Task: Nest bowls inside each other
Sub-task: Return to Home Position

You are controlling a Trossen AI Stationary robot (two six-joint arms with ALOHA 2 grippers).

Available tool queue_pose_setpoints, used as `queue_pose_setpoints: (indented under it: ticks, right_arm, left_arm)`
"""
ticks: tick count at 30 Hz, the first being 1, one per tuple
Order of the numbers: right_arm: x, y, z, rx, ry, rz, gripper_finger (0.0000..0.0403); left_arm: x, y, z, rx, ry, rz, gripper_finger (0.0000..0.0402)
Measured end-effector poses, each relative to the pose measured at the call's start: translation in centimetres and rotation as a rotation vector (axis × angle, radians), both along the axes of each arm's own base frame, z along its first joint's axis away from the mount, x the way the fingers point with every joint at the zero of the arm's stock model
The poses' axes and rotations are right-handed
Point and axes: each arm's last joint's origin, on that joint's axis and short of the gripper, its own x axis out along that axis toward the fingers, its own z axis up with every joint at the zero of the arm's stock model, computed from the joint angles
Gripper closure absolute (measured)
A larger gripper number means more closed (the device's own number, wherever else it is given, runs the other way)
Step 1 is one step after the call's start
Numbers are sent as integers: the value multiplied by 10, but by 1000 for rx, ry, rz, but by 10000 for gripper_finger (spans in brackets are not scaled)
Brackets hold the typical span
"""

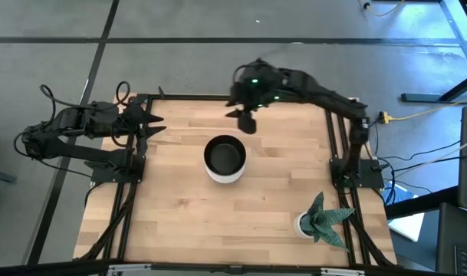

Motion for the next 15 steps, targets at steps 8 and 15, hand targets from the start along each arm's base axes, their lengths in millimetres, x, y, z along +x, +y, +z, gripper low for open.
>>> queue_pose_setpoints:
  ticks: [8, 15]
  right_arm:
    - [-70, 22, 20, -45, -66, -92, 226]
    - [-129, 44, -6, -58, -157, -221, 226]
  left_arm:
    - [1, 0, 1, 35, 3, -13, 266]
    - [1, 0, 1, 58, 12, -21, 266]
